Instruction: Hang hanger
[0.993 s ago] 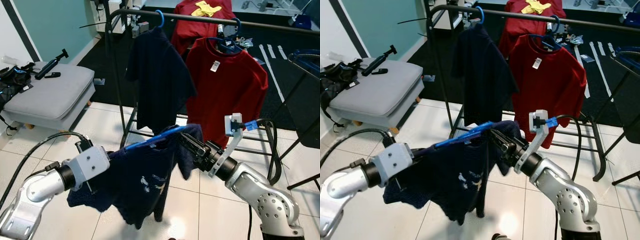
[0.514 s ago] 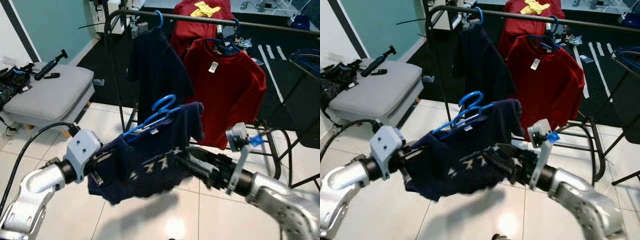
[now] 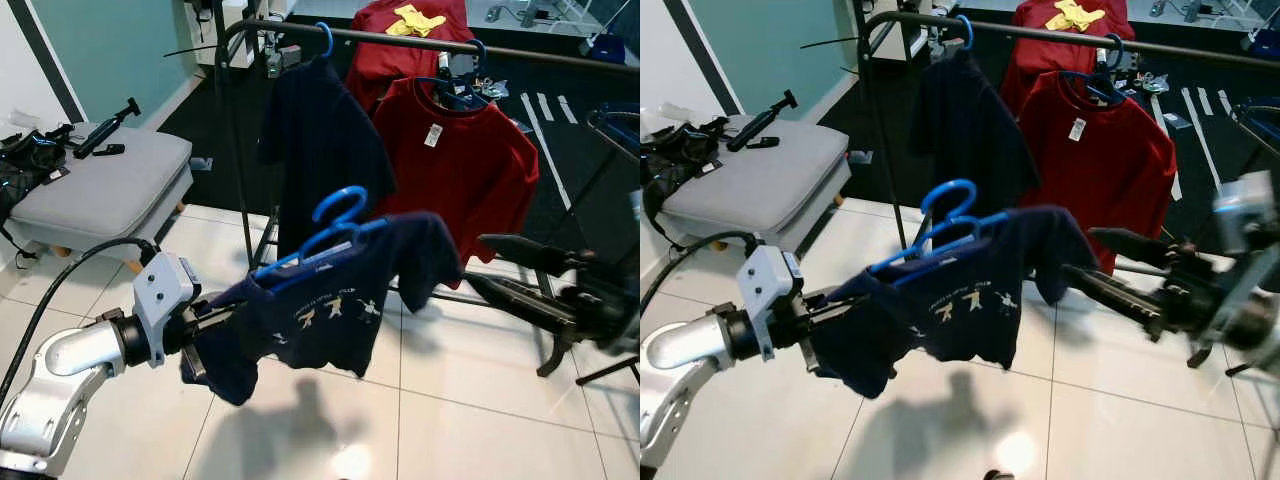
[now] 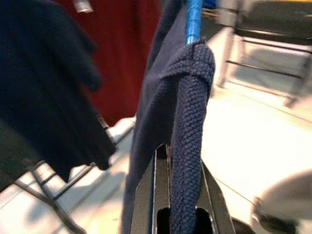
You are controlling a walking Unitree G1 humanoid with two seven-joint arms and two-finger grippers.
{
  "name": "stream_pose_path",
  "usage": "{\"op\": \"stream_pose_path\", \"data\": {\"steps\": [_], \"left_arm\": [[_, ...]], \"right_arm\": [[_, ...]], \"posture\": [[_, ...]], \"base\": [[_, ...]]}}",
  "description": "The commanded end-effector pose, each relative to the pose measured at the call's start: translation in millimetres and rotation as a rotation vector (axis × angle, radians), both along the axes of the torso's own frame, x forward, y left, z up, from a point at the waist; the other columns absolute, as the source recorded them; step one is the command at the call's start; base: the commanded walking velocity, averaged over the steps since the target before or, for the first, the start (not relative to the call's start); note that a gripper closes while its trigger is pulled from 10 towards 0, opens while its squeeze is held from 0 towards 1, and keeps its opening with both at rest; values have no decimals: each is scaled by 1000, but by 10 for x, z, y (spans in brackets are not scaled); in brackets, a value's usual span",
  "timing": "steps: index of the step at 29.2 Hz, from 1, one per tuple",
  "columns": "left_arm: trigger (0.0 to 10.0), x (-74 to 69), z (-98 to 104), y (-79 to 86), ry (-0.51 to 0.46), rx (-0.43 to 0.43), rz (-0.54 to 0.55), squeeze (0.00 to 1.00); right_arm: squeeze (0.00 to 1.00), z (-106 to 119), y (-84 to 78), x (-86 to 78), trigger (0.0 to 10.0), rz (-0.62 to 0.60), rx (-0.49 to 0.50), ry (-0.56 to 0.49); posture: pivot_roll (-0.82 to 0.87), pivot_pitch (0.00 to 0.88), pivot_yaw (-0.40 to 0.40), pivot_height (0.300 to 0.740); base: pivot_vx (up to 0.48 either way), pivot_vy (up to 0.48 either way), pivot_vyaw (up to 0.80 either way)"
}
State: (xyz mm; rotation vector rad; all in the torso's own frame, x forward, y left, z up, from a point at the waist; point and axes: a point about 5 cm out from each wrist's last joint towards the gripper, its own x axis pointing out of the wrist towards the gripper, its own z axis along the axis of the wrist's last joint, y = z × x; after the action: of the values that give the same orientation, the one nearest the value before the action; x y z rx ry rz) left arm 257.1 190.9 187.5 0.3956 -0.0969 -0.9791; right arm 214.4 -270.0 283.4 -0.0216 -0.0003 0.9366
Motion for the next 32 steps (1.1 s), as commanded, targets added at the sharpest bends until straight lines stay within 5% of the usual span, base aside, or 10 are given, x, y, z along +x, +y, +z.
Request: {"op": "stream_pose_path", "data": {"steps": [1, 3, 4, 5, 21, 22, 23, 24, 27, 32], "left_arm": [[10000, -35, 45, -58, -6, -10, -55, 0], [10000, -52, 61, -91, 5, 19, -114, 0], [10000, -73, 93, -180, 13, 41, -205, 0], [10000, -94, 118, -264, 20, 58, -285, 0], [10000, -143, 269, -524, 12, 80, -520, 0], [10000, -148, 275, -538, 12, 76, -528, 0], [10000, -148, 275, -538, 12, 76, -528, 0], [10000, -154, 284, -547, 15, 71, -537, 0], [10000, -155, 293, -551, 16, 68, -542, 0], [10000, -152, 310, -561, 15, 62, -550, 0]], "right_arm": [[1000, -6, -4, -18, 10000, 16, -3, -6], [1000, 21, -48, -35, 10000, 38, -91, 13], [627, 8, 23, -46, 10000, 133, -201, 56], [0, -3, 111, -48, 10000, 224, -284, 86], [0, -75, 388, -12, 10000, 511, -453, 153], [0, -108, 407, 3, 4588, 516, -463, 152], [0, -108, 407, 3, 4588, 516, -463, 152], [0, -133, 422, 7, 1922, 527, -473, 156], [0, -150, 434, 12, 0, 531, -479, 157], [0, -159, 447, 29, 0, 537, -484, 156]], "posture": [[-8, 151, 3, 740], [-9, 148, 4, 740], [-13, 139, 7, 740], [-13, 136, 8, 740], [-16, 118, 5, 740], [-15, 120, 4, 740], [-15, 120, 4, 740], [-17, 120, 4, 740], [-16, 122, 4, 740], [-18, 121, 3, 740]], "base": [[0, 0, 0], [0, 0, 0], [0, 0, 0], [0, 0, 0], [0, 0, 0], [0, 0, 0], [0, 0, 0], [0, 0, 0], [0, 0, 0], [0, 0, 0]]}}
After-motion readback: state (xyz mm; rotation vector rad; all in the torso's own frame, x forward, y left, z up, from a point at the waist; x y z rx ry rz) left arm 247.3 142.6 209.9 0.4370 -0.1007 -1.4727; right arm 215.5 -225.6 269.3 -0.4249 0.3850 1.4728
